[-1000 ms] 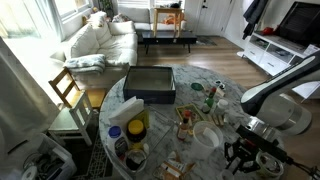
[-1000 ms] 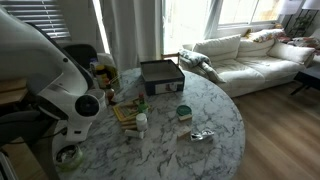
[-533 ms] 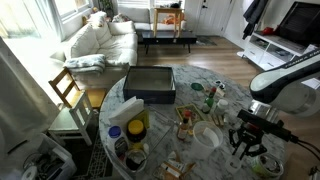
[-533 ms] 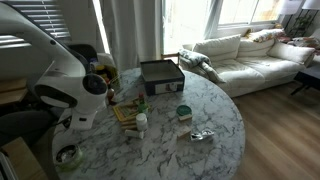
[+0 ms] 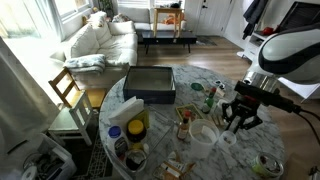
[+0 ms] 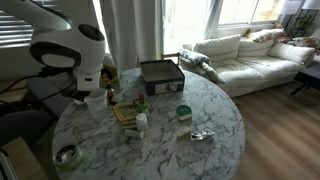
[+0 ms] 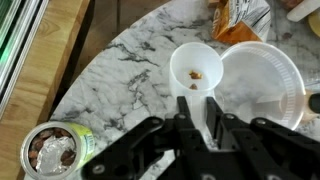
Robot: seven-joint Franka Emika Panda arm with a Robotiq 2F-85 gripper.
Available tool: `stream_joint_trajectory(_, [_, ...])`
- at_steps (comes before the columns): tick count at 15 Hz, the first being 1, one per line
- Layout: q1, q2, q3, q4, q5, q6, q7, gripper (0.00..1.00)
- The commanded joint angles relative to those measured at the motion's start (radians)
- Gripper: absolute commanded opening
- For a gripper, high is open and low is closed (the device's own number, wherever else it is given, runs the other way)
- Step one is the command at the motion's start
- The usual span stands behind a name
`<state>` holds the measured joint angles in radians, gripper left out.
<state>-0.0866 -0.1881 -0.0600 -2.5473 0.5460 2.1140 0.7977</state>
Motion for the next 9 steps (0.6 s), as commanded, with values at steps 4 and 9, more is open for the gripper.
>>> stream_joint_trajectory(4, [0.01, -0.055, 0.055, 0.054, -0.128, -0.017, 0.034, 0.06])
stream_joint_trajectory(9, [0.043, -0.063, 0.048, 0.021, -0.074, 0.113, -0.233, 0.06])
